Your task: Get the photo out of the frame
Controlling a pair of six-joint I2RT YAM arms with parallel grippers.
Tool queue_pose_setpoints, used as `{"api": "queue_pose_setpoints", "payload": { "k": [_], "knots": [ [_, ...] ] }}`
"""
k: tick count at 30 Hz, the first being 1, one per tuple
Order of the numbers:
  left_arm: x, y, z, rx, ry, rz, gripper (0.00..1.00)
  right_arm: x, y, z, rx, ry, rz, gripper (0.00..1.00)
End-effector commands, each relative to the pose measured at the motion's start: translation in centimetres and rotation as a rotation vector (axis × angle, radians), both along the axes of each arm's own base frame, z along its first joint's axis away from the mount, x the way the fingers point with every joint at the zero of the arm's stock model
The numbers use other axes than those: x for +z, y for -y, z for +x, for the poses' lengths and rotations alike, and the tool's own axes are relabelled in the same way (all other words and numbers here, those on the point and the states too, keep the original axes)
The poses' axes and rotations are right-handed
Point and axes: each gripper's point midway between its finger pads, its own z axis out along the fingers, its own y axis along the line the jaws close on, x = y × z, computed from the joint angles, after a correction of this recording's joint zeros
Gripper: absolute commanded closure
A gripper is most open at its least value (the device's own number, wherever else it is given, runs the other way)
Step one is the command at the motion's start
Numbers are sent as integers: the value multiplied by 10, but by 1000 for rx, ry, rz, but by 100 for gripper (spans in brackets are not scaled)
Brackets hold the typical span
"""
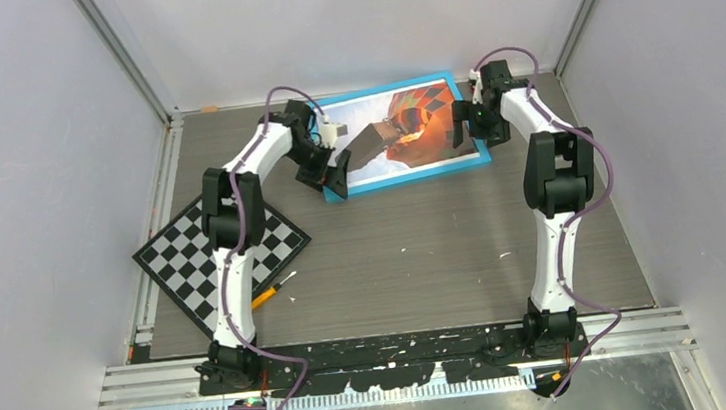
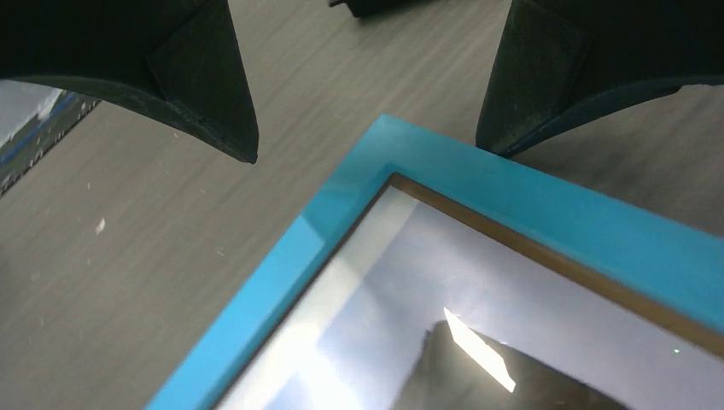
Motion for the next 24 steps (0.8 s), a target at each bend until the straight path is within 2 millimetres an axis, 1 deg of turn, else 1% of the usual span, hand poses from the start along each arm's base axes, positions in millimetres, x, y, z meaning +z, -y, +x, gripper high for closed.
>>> {"api": "queue_pose_setpoints", "payload": {
  "k": [1, 4, 6, 8, 10, 11, 12, 14, 16, 17, 19, 21, 22, 24],
  "knots": [
    [25, 40, -45, -200, 36, -39, 0, 45, -3, -5, 5, 71, 23, 5],
    [33, 50, -63, -258, 46, -34, 0, 59, -12, -9, 8, 91, 51, 7],
    [47, 53, -72, -268, 21, -65, 0, 70, -25, -13, 27, 108, 67, 8],
    [65, 53, -75, -254, -1, -107, 0, 79, -41, -15, 55, 132, 69, 8],
    [87, 47, -72, -201, -11, -167, 0, 87, -58, -18, 81, 159, 61, 9],
    [101, 41, -69, -163, -3, -201, 0, 91, -67, -19, 93, 168, 60, 10],
    [113, 35, -64, -122, 3, -233, 0, 93, -78, -21, 108, 173, 66, 11],
    [134, 15, -52, -23, 14, -287, 0, 95, -102, -27, 143, 175, 85, 13],
    [151, -14, -38, 96, 29, -318, 0, 96, -130, -34, 193, 172, 102, 18],
    [158, -26, -33, 140, 40, -328, 0, 95, -148, -41, 228, 169, 107, 19],
    [169, -53, -26, 227, 63, -335, 0, 91, -173, -48, 277, 168, 107, 23],
    [174, -76, -24, 293, 88, -320, 0, 86, -195, -56, 326, 162, 104, 29],
    [176, -83, -24, 310, 104, -305, 0, 82, -204, -59, 347, 159, 97, 31],
    [178, -105, -24, 361, 133, -276, 0, 77, -221, -63, 383, 161, 83, 34]
  ]
}}
